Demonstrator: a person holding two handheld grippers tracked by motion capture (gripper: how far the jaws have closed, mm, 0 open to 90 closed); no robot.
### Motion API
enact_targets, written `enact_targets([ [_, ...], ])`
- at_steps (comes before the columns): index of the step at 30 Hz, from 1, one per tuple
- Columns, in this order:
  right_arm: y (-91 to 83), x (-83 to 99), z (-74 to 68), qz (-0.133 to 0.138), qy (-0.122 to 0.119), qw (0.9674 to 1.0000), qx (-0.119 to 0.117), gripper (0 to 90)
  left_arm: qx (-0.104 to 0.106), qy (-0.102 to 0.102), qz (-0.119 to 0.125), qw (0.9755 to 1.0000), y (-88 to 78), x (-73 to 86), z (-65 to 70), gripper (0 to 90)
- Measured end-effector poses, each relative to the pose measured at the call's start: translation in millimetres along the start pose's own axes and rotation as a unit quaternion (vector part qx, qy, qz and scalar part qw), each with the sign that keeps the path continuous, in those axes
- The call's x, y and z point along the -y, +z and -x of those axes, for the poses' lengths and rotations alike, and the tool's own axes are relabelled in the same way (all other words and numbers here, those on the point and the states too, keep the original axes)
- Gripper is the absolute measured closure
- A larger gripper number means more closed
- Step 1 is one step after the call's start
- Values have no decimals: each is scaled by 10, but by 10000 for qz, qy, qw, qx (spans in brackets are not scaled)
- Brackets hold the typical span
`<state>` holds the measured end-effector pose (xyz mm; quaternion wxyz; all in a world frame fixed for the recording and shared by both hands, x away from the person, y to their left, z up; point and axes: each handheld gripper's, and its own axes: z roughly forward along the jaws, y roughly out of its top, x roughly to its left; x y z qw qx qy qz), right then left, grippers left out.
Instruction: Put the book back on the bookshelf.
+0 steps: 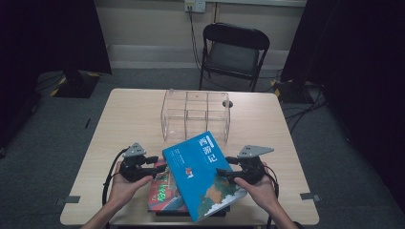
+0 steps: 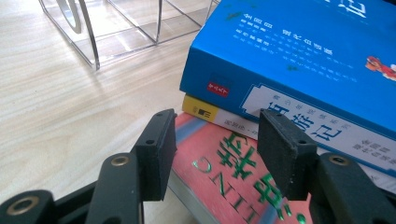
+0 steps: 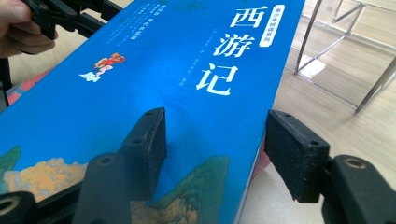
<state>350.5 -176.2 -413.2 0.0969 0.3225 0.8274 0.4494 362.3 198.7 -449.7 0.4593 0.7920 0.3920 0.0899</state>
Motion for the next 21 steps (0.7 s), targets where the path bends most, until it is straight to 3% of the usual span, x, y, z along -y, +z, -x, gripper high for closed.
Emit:
enact_targets([
  [7, -57, 74, -118, 35, 51, 9999, 105, 340, -119, -1, 63, 9999, 100, -64, -30, 473],
  [10, -90, 99, -180, 15, -8, 9999, 137, 322, -170, -24, 27, 9998, 155, -98, -50, 472],
  [12, -110, 115, -217, 5, -39, 9999, 152, 317, -318, 13, -117, 9994, 234, -96, -72, 477],
  [14, -137, 123, -250, -26, -88, 9998, 154, 318, -207, -121, -125, 9996, 251, -108, -108, 473],
  [18, -140, 97, -269, -38, -256, 9993, 255, 343, -225, -16, -82, 9997, 230, -100, -77, 455],
  [21, -110, 41, -204, 78, -307, 9992, 256, 349, -162, -9, -48, 9999, 188, -84, -42, 395],
])
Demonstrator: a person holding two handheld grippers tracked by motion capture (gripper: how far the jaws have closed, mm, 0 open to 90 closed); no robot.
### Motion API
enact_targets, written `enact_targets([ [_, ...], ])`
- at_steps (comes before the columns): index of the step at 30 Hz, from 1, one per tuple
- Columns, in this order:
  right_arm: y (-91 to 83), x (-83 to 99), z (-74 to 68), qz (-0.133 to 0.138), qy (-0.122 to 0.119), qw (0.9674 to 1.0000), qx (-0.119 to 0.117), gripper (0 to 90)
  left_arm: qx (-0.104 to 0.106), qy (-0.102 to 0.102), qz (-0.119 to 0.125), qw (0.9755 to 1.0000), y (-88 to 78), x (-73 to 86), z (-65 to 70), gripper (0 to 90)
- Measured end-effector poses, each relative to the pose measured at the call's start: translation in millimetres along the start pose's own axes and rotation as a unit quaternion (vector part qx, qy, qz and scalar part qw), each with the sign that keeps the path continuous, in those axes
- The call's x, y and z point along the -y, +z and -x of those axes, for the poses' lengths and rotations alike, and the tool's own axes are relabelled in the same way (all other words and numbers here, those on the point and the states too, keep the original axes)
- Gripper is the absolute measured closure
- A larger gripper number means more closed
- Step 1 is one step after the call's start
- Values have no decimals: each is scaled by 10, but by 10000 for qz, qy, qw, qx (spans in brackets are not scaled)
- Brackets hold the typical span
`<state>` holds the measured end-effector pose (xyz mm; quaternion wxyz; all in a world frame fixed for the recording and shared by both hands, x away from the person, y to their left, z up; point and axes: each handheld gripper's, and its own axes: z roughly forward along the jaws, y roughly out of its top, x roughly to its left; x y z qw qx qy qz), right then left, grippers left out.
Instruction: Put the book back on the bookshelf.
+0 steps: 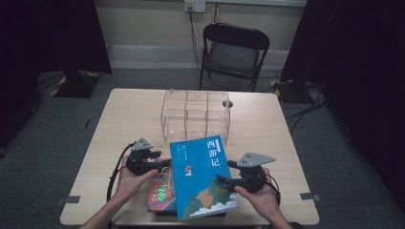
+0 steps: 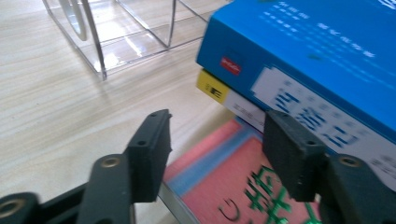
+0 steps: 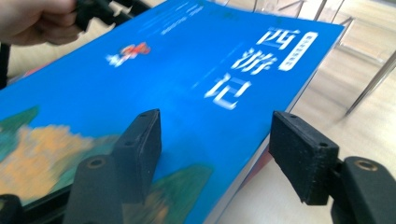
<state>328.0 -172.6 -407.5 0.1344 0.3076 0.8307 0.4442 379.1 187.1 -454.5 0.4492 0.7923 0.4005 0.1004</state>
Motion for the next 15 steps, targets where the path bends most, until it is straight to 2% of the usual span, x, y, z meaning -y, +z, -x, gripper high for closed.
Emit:
enact_targets([
  [3, 81, -62, 94, 65, 5, 10000, 19, 335, 46, 91, 39, 9999, -57, 8, 59, 333],
  [5, 157, -98, 155, 59, -15, 10000, 49, 315, -87, 281, 101, 9995, -81, 9, 108, 323],
  [7, 234, -109, 206, 85, -5, 10000, 49, 284, -51, 194, 124, 9997, -70, 18, 95, 324],
  [9, 278, -96, 234, 150, 164, 9998, -16, 268, -37, 137, 101, 9998, -53, 33, 79, 322],
  [11, 275, -85, 229, 139, 242, 9996, -33, 267, -198, 158, 91, 9996, -20, 37, 77, 326],
  [14, 255, -83, 201, 66, 290, 9996, -30, 269, -206, 84, 21, 9998, 15, 26, 28, 334],
  [15, 248, -77, 191, 62, 302, 9995, -14, 270, -270, 42, -4, 9996, 31, 21, 23, 340],
])
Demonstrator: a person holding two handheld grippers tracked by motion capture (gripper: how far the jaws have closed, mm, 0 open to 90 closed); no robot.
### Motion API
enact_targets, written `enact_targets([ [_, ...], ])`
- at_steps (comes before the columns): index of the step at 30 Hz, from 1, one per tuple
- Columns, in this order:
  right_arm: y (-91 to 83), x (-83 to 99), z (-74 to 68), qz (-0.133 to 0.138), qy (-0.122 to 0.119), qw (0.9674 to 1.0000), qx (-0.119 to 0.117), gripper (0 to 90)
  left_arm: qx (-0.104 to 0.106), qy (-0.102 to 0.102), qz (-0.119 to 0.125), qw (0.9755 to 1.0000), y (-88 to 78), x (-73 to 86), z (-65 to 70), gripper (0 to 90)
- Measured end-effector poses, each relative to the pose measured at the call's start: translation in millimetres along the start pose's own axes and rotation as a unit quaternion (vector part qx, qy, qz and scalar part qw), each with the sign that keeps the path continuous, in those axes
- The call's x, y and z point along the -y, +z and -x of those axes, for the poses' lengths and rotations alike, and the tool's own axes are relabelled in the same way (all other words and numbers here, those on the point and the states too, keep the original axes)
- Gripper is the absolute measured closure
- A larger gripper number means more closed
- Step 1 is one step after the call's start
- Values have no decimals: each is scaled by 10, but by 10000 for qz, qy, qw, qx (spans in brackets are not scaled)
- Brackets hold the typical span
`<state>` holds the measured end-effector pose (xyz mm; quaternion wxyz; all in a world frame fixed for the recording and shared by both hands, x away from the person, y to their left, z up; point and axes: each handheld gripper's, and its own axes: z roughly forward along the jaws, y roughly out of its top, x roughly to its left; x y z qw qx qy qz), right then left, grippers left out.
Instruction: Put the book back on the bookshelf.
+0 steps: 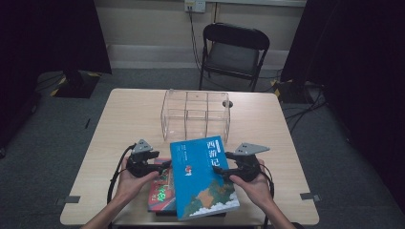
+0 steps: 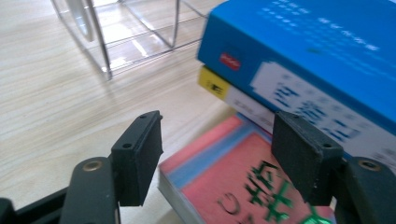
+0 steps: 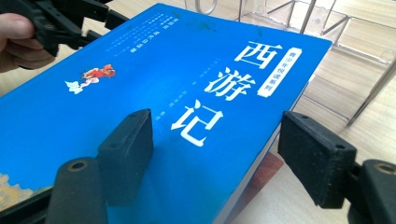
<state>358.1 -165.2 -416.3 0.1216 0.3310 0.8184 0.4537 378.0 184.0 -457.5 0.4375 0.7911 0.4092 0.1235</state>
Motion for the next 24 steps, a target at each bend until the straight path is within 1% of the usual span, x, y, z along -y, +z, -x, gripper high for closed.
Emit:
enact_targets([
  [2, -13, 19, -20, 24, 42, 10000, 35, 268, 24, -17, -23, 10000, 32, -18, -21, 347],
  [4, -42, 33, -41, 10, 34, 10000, 66, 268, 33, -42, -1, 10000, 59, -34, -16, 348],
  [5, -61, 41, -50, -5, 0, 10000, 81, 268, 37, -19, -12, 10000, 74, -48, -13, 349],
  [7, -103, 73, -76, 29, -22, 9999, 102, 268, -42, 40, -47, 10000, 92, -76, -2, 339],
  [8, -121, 86, -84, 40, -34, 9999, 109, 268, -100, 15, -58, 9999, 85, -102, 7, 332],
  [10, -143, 107, -98, 67, -67, 9999, 83, 271, -73, -73, 249, 9996, 22, -167, 16, 295],
  [11, -153, 119, -99, 90, -69, 9999, 71, 272, -63, -87, 290, 9995, 4, -184, 24, 290],
  [13, -159, 136, -102, 172, -143, 9997, 72, 275, -25, 64, 295, 9995, -42, -197, 52, 291],
  [14, -162, 142, -108, 198, -153, 9996, 92, 276, 18, 120, 312, 9994, -74, -192, 74, 283],
  [16, -169, 148, -111, 228, -169, 9996, 89, 280, 101, 169, 334, 9992, -121, -178, 116, 286],
  [18, -174, 148, -120, 253, -179, 9995, 116, 282, 170, 222, 321, 9991, -176, -153, 184, 298],
  [19, -174, 148, -120, 253, -179, 9995, 116, 282, 170, 222, 321, 9991, -176, -153, 184, 299],
  [20, -180, 144, -127, 268, -181, 9994, 137, 279, 222, 255, 281, 9990, -206, -129, 225, 299],
  [21, -190, 136, -138, 310, -190, 9992, 159, 272, 284, 367, 291, 9985, -245, -102, 255, 306],
  [22, -202, 127, -153, 351, -185, 9991, 164, 267, 312, 415, 264, 9983, -266, -85, 272, 300],
  [23, -220, 121, -176, 398, -190, 9989, 171, 262, 450, 351, 263, 9980, -309, -39, 312, 294],
  [24, -227, 121, -184, 418, -190, 9988, 176, 262, 521, 355, 234, 9977, -334, -13, 323, 292],
])
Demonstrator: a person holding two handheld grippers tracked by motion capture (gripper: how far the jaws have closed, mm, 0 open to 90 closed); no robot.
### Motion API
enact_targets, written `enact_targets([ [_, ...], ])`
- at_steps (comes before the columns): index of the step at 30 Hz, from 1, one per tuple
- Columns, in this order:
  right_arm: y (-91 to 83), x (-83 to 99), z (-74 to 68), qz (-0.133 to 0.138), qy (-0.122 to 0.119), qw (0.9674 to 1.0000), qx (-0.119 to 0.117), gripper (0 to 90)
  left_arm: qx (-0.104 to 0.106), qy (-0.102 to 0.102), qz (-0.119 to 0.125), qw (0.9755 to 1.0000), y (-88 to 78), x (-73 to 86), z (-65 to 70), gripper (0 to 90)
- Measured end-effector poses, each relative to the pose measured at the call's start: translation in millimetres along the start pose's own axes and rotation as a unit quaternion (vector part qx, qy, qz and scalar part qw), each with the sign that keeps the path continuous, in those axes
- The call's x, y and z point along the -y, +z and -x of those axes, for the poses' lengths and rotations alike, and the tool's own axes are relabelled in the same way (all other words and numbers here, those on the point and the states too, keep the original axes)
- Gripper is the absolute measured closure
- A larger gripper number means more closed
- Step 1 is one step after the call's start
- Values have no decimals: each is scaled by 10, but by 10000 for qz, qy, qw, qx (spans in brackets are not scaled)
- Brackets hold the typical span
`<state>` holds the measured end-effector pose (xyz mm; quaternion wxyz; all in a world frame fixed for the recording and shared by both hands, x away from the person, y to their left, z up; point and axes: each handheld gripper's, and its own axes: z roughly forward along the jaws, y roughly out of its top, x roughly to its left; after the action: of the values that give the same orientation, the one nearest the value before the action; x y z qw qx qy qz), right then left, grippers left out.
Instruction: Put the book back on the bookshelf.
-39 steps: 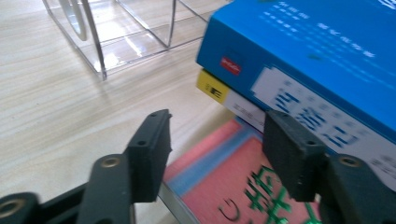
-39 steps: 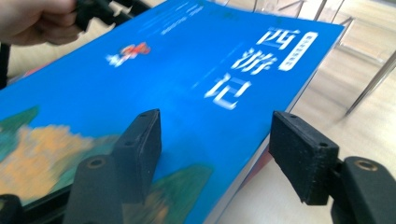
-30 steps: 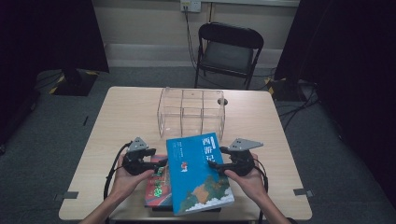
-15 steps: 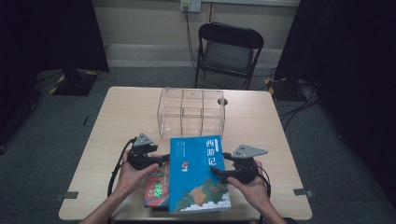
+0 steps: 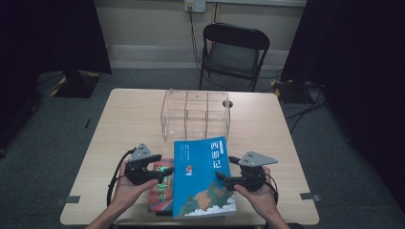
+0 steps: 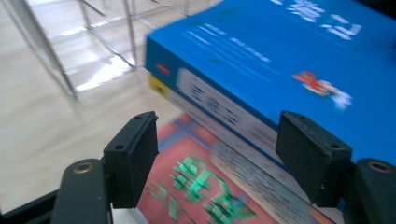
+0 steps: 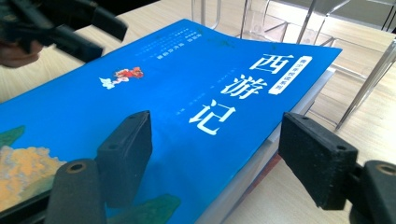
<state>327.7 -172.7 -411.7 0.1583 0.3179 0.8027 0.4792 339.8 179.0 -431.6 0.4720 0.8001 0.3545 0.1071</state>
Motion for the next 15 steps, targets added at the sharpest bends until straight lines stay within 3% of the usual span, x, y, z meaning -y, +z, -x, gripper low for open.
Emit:
enact_targets([
  [4, -7, -3, -2, -9, 32, 10000, -9, 262, 110, -21, -18, 9999, -36, 61, 52, 291],
  [8, 69, 0, 72, -89, 97, 9999, 34, 245, 180, -142, 119, 9997, -25, 30, 33, 288],
  [11, 145, 37, 158, -162, 413, 9989, -156, 215, 244, -294, 214, 9990, -21, 14, 17, 291],
  [15, 144, 64, 134, -134, 462, 9986, -232, 211, 497, -404, 329, 9974, -12, -10, 36, 277],
])
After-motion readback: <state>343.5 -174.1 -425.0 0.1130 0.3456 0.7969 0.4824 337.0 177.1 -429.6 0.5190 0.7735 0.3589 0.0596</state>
